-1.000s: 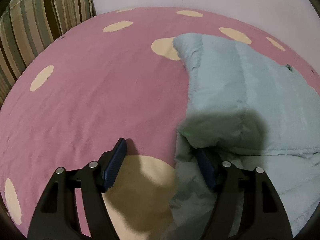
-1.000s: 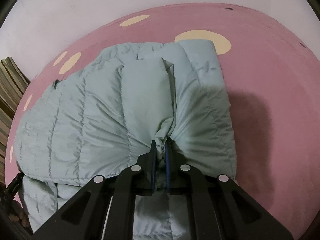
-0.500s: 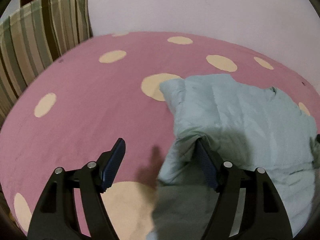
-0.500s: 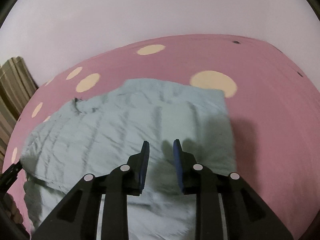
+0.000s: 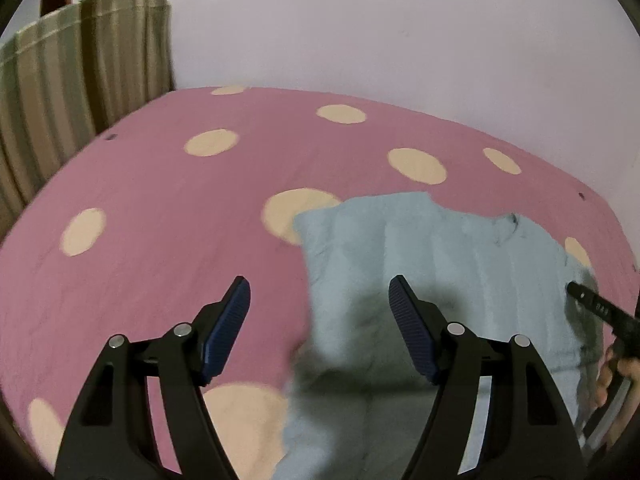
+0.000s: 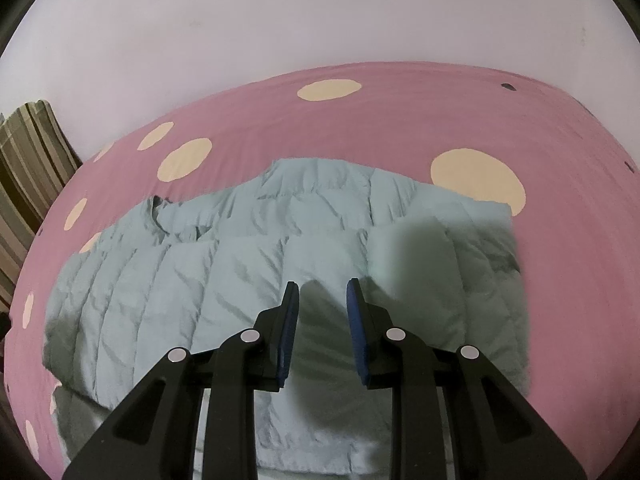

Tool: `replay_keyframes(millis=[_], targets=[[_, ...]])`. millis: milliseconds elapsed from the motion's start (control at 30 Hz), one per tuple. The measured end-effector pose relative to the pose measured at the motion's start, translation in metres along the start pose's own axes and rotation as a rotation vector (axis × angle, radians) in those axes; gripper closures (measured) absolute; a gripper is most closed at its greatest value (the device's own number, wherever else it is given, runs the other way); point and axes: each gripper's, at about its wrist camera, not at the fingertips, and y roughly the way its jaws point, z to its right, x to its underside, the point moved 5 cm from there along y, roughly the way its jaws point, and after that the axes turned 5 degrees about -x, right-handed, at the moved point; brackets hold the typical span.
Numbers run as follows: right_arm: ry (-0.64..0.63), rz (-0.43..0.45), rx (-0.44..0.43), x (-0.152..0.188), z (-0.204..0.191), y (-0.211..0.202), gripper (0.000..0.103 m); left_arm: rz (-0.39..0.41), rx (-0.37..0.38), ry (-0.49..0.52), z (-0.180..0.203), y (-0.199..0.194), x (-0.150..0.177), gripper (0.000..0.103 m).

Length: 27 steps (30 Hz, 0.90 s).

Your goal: Fold large clothes

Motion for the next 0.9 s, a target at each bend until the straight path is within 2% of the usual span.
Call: replay_keyframes(millis=[133, 233, 300, 333, 433, 533, 600, 633, 700, 767, 900], targets=[[-0.015, -0.006, 0.000, -0.002, -0.005, 0.011, 0.077, -0.080, -0.052, 0.031, 0.019, 0.055, 0.002, 0.031], [-0.033, -0.084, 0.038, 0.006, -0.003, 0.035, 0.078, -0.183, -0.119, 0.081, 0.023, 0.093, 0.016, 0.031], [-0.038, -0.128, 0.037, 0.014, 0.000, 0.049, 0.078, -0.237, -0.102, 0.079, 0.023, 0.111, 0.026, 0.030], [-0.045, -0.123, 0.039, 0.016, 0.000, 0.051, 0.078, -0.246, -0.092, 0.071, 0.023, 0.115, 0.029, 0.030], [-0.053, -0.106, 0.046, 0.015, -0.001, 0.047, 0.078, -0.230, -0.090, 0.065, 0.021, 0.112, 0.028, 0.031], [-0.030, -0.078, 0.033, 0.013, 0.000, 0.030, 0.077, -0.198, -0.130, 0.043, 0.018, 0.088, 0.023, 0.035], [-0.024, -0.051, 0.018, 0.017, -0.001, 0.013, 0.077, -0.135, -0.102, 0.034, 0.026, 0.064, 0.019, 0.035], [-0.030, -0.038, 0.011, 0.019, -0.002, 0.009, 0.074, -0.101, -0.068, 0.035, 0.034, 0.049, 0.019, 0.035], [-0.042, -0.009, 0.005, 0.026, -0.006, -0.006, 0.066, -0.081, 0.015, 0.049, 0.052, 0.037, 0.020, 0.035], [-0.046, -0.006, -0.002, 0.034, -0.009, -0.011, 0.065, -0.090, 0.080, 0.074, 0.074, 0.035, 0.025, 0.035], [-0.067, -0.061, 0.043, 0.050, -0.007, 0.005, 0.064, -0.146, 0.049, 0.153, 0.103, 0.056, 0.042, 0.035]])
